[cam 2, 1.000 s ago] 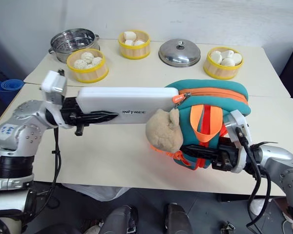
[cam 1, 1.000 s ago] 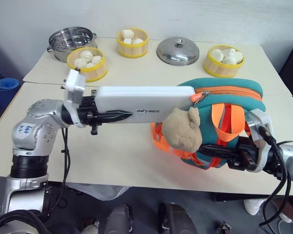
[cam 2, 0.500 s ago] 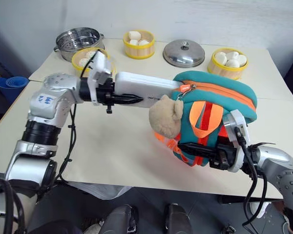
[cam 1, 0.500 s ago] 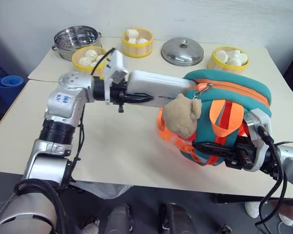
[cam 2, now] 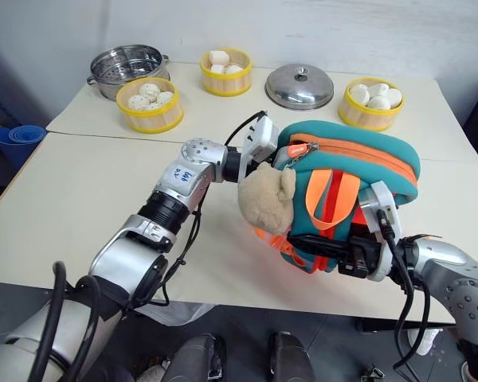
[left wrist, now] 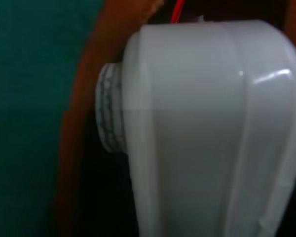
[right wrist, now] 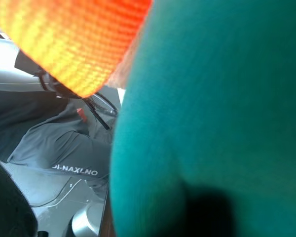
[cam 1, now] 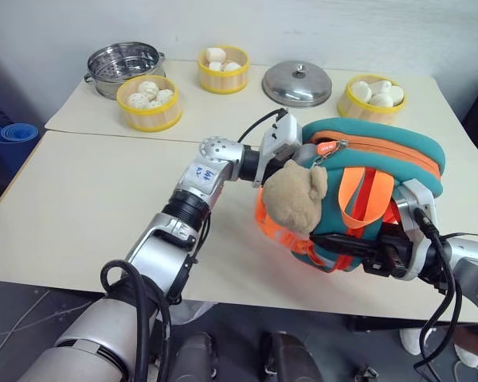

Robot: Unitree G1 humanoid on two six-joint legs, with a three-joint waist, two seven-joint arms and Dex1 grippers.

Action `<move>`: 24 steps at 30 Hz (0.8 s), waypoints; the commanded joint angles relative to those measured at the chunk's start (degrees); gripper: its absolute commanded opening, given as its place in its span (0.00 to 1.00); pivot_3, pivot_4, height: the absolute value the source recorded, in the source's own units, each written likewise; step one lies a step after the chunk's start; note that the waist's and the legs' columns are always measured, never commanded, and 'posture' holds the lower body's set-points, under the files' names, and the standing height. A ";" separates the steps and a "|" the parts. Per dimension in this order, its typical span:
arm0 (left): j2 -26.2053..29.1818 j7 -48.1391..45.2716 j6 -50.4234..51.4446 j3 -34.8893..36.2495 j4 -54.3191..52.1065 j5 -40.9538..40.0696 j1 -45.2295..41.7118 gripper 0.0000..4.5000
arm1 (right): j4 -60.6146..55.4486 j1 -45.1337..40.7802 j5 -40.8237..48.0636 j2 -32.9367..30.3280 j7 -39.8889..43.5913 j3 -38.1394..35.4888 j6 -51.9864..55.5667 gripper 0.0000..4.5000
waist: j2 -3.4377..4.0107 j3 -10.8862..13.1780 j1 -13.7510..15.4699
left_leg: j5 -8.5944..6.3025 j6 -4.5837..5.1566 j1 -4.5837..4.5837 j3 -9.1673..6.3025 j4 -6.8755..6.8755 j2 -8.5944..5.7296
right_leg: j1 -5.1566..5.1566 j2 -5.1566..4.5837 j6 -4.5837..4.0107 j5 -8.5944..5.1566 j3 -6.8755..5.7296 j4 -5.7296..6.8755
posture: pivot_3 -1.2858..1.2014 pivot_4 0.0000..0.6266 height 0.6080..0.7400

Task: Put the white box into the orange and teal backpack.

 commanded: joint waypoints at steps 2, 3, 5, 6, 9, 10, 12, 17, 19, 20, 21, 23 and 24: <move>-0.85 -2.34 -3.21 3.43 -1.92 -2.20 -0.42 0.62 | -0.47 1.28 -1.80 0.83 -0.38 -0.47 -1.60 0.00 | 0.00 0.00 0.05 | 0.00 0.01 -0.01 0.00 0.03 -0.01 | 0.01 -0.02 0.00 0.00 0.00 0.00 | 0.52 0.24 1.00; 0.02 -1.85 -3.86 4.43 -2.04 -2.15 -0.16 0.68 | -0.45 1.47 -2.16 1.12 -0.72 -0.59 -2.02 0.00 | 0.00 0.00 0.00 | -0.01 0.02 -0.01 0.00 0.03 -0.01 | 0.01 -0.03 0.00 0.00 0.01 0.00 | 0.52 0.24 1.00; 3.32 -5.17 -2.16 6.14 -3.70 -3.61 1.40 0.82 | -0.23 1.87 -2.87 1.72 -1.21 -0.86 -2.78 0.00 | 0.00 0.00 -0.24 | -0.01 0.02 0.00 0.00 0.00 0.00 | 0.00 -0.02 0.00 0.00 0.02 0.00 | 0.52 0.24 1.00; 4.81 -6.74 -1.90 6.78 -4.46 -4.30 2.17 0.86 | -0.10 2.00 -3.38 1.92 -1.23 -0.88 -3.22 0.00 | 0.00 0.00 -0.54 | 0.00 0.00 0.00 0.00 0.00 0.02 | 0.00 -0.01 0.00 0.00 0.02 0.01 | 0.52 0.24 1.00; 8.38 -9.60 -3.31 8.13 -6.08 -5.04 4.12 0.99 | 0.44 2.10 -4.56 2.35 -1.10 -0.75 -4.22 0.00 | 0.00 0.00 -1.19 | 0.05 -0.08 0.05 0.00 -0.06 0.04 | 0.00 0.01 -0.02 -0.01 0.01 0.06 | 0.52 0.24 1.00; 10.28 -10.85 -3.28 8.95 -6.88 -5.51 5.03 0.99 | 0.50 2.10 -5.05 2.53 -1.19 -0.66 -4.58 0.00 | 0.00 0.00 -1.24 | 0.05 -0.08 0.06 -0.01 -0.05 0.04 | 0.00 0.01 -0.02 -0.01 0.01 0.08 | 0.52 0.24 1.00; 14.93 -13.34 -1.72 11.17 -9.33 -7.25 7.57 0.99 | 0.91 1.94 -6.27 3.14 -1.34 -0.30 -5.43 0.00 | 0.01 0.00 -1.49 | 0.05 -0.09 0.08 0.00 -0.04 0.03 | 0.01 0.00 -0.02 -0.01 0.03 0.09 | 0.52 0.24 1.00; 20.10 -14.97 3.58 11.88 -21.80 -10.16 14.79 0.99 | 1.70 1.20 -8.91 4.72 -1.71 0.65 -7.28 0.00 | 0.01 0.00 -1.07 | 0.13 -0.23 0.08 -0.02 -0.04 0.02 | 0.03 -0.03 -0.03 -0.01 0.03 0.12 | 0.52 0.24 1.00; 19.84 -12.99 7.99 12.34 -29.99 -13.43 17.92 0.99 | 1.98 0.57 -9.59 5.21 -1.66 1.19 -7.49 0.00 | 0.01 0.00 -0.75 | 0.11 -0.20 0.06 -0.09 0.06 -0.04 | 0.08 -0.14 -0.02 -0.01 0.00 0.14 | 0.52 0.24 1.00; 19.50 -11.64 10.32 12.37 -34.09 -14.94 19.48 0.99 | 2.05 0.31 -10.02 5.48 -1.65 1.49 -7.62 0.00 | 0.01 0.00 -0.62 | 0.09 -0.16 0.05 -0.08 0.08 -0.06 | 0.11 -0.17 0.00 0.00 0.02 0.11 | 0.52 0.24 1.00; 19.29 -10.57 12.26 12.15 -37.75 -16.13 20.92 0.99 | 2.13 0.10 -10.34 5.69 -1.64 1.77 -7.73 0.00 | 0.01 0.00 -0.62 | 0.06 -0.12 0.05 -0.09 0.09 -0.09 | 0.13 -0.21 0.01 0.01 0.03 0.12 | 0.52 0.24 1.00; 18.12 -7.53 14.83 11.72 -43.45 -17.65 23.14 0.99 | 2.14 -0.08 -10.32 6.13 -1.80 2.02 -7.60 0.00 | 0.01 0.00 -0.70 | 0.05 -0.11 0.06 -0.08 0.09 -0.08 | 0.16 -0.22 0.04 0.02 0.06 0.06 | 0.52 0.24 1.00; 17.38 -6.07 15.71 11.63 -45.35 -18.27 23.77 0.99 | 2.04 -0.13 -10.36 6.27 -1.88 2.17 -7.54 0.00 | 0.01 0.00 -0.80 | 0.05 -0.11 0.08 -0.08 0.09 -0.08 | 0.16 -0.22 0.04 0.02 0.07 0.09 | 0.52 0.24 1.00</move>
